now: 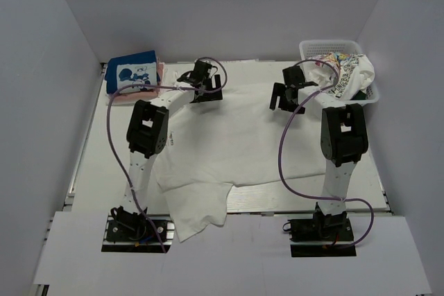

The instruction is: Fold and stack the t-shirts

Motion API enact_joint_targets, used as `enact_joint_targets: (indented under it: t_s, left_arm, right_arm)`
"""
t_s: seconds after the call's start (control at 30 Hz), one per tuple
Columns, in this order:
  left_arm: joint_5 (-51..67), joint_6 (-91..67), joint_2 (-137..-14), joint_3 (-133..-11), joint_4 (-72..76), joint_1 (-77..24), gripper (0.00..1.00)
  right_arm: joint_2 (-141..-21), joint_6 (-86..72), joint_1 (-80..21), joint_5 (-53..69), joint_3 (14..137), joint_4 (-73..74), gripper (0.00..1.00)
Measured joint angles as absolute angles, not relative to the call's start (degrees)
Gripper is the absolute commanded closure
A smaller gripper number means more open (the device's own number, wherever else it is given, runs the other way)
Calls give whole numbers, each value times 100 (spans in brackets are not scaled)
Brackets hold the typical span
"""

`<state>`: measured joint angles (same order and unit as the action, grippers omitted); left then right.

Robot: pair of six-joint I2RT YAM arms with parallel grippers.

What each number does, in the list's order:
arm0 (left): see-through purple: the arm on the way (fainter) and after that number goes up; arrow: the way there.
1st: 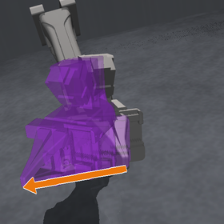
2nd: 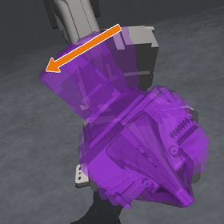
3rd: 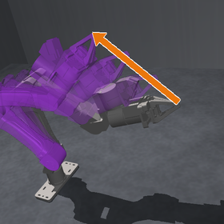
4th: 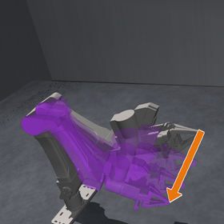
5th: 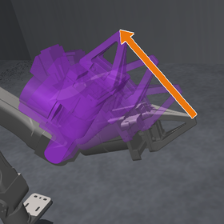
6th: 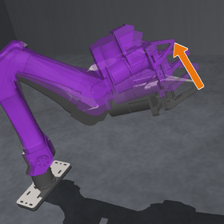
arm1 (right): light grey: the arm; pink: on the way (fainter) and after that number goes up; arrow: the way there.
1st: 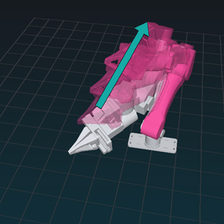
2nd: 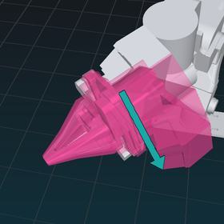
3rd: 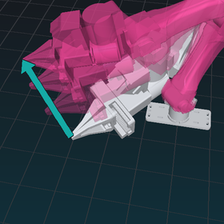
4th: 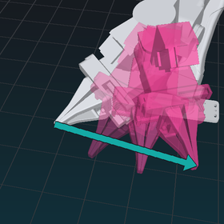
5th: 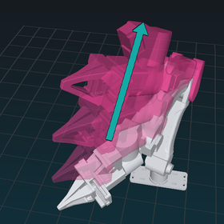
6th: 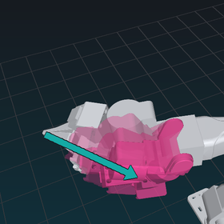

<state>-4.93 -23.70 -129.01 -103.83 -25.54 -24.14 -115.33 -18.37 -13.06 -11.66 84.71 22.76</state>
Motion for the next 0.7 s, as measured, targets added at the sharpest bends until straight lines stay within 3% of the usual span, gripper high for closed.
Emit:
enact_joint_targets:
  t_s: [0.3, 0.7]
  left_arm:
    - [-628, -2373, -15109, -13537, -2895, -2202, 0]
    - [873, -2783, -15533, -13828, -1789, -1693, 0]
  right_arm:
    - [-11450, -1940, -1033, -1105, 7878, 2292, 10]
    - [-11524, -2051, -799, -690, 8066, 2390, 10]
